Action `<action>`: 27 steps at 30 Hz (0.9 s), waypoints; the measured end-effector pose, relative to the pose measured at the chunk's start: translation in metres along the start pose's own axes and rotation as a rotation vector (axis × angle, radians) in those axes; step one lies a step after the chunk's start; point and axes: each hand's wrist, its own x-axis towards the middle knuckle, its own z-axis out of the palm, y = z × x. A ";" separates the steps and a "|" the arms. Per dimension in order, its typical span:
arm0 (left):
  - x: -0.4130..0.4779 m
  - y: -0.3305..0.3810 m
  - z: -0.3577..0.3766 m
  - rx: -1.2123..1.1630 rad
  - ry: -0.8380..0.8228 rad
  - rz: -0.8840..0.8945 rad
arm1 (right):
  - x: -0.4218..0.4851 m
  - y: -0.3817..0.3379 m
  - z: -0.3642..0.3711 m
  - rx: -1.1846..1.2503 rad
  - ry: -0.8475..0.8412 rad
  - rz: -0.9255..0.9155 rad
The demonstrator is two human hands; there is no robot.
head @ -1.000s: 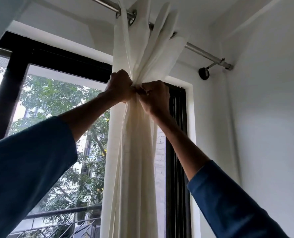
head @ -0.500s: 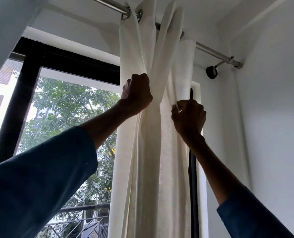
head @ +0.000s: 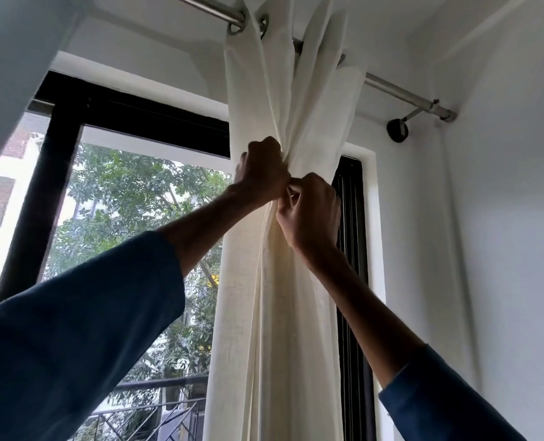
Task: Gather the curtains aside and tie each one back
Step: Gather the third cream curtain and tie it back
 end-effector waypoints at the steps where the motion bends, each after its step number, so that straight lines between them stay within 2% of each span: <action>1: 0.001 -0.001 0.001 -0.063 -0.001 -0.047 | -0.001 0.001 0.001 0.000 -0.012 -0.028; 4: 0.004 0.000 0.004 -0.205 -0.003 -0.183 | -0.004 0.005 0.002 0.060 -0.082 -0.107; 8: 0.009 0.001 0.003 -0.138 -0.021 -0.220 | 0.005 0.017 -0.001 0.254 -0.174 -0.102; 11: 0.010 0.001 0.004 -0.129 -0.062 -0.201 | 0.020 0.037 -0.006 0.428 -0.202 0.021; 14: 0.012 -0.003 0.004 -0.098 -0.084 -0.131 | 0.037 0.058 -0.004 0.310 -0.118 0.173; 17: 0.014 -0.008 0.000 -0.070 -0.075 -0.112 | 0.049 0.067 0.001 0.276 -0.261 0.310; 21: 0.014 -0.011 -0.004 -0.025 -0.044 -0.060 | 0.051 0.053 0.020 0.355 -0.400 0.229; 27: 0.015 -0.013 -0.030 0.020 -0.014 0.026 | 0.055 0.022 0.044 0.365 -0.286 0.142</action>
